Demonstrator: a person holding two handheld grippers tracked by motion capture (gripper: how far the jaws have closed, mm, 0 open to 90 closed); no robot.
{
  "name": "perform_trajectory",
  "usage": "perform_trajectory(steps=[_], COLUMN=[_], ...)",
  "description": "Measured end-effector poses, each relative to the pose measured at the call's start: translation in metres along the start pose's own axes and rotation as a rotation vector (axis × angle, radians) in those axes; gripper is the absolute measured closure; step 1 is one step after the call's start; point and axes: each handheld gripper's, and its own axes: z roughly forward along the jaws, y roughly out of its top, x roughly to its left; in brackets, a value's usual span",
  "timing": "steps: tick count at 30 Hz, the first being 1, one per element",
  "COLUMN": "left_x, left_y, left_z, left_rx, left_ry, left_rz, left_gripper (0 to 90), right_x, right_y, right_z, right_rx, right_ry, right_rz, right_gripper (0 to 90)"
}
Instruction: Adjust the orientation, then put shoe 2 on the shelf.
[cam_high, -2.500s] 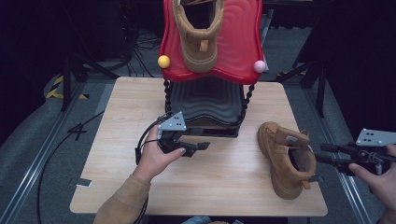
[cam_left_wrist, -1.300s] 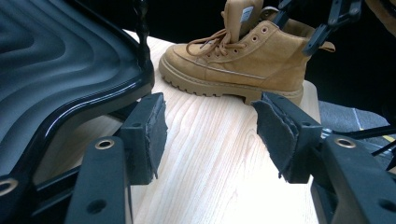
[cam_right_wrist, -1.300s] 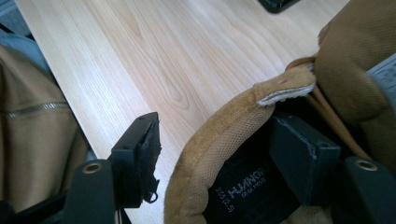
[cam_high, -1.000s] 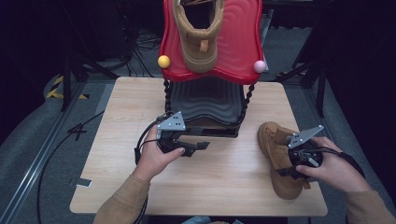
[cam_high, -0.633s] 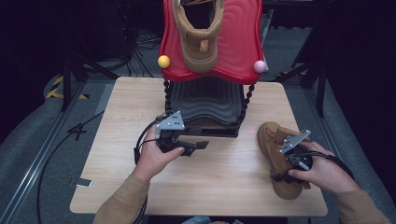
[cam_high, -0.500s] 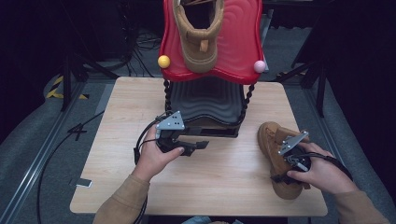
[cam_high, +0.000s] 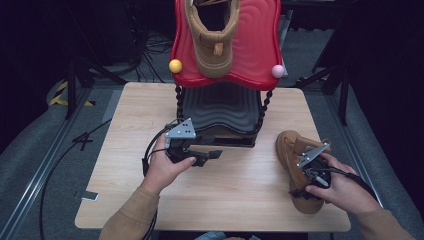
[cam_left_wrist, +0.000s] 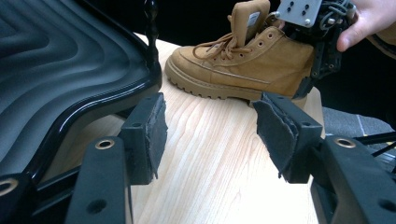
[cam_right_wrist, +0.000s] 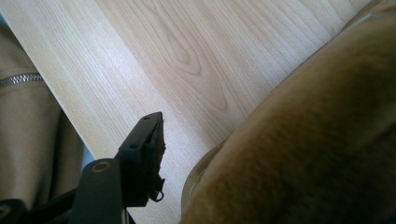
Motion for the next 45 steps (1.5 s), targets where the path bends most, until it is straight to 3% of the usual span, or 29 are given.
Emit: perform_trajectory(steps=[3,5,6,7,9,13,23,27,31,45], left_x=[0.0,0.001,0.001,0.001,0.002,0.002,0.003,0.004,0.004,0.002], left_y=[0.0,0.0,0.0,-0.001,-0.001,-0.001,-0.005,-0.006,-0.007,-0.009], left_z=[-0.001,-0.001,-0.001,-0.001,-0.001,-0.001,-0.009,-0.013,-0.015,-0.018], left_rx=[-0.002,-0.005,0.001,0.003,-0.003,-0.002,-0.009,-0.018,-0.015,-0.019], left_ry=[0.0,0.0,0.001,0.001,-0.001,-0.001,0.012,0.018,0.019,0.024], left_rz=[-0.007,-0.004,-0.006,-0.008,-0.006,-0.008,-0.027,-0.029,-0.03,-0.031], left_gripper=[43.0,43.0,43.0,43.0,43.0,43.1,43.1,43.2,43.2,43.2], right_x=[0.002,0.002,0.002,0.002,0.003,0.004,-0.004,-0.005,-0.003,0.007], right_y=[-0.001,-0.002,-0.002,-0.002,-0.004,-0.004,0.007,0.015,0.022,0.053], right_z=[-0.001,-0.001,-0.002,-0.002,-0.004,-0.007,-0.03,-0.044,-0.056,-0.117], right_rx=[-0.01,0.001,0.003,0.003,0.003,-0.005,-0.126,-0.172,-0.18,-0.224], right_ry=[-0.025,-0.029,-0.052,-0.052,-0.096,-0.111,-0.11,-0.077,-0.055,-0.111], right_rz=[-0.051,-0.076,-0.072,-0.072,-0.053,-0.006,0.083,0.114,0.111,0.104], right_gripper=[39.2,46.3,55.9,55.9,68.1,74.7,77.5,77.8,77.9,77.8])
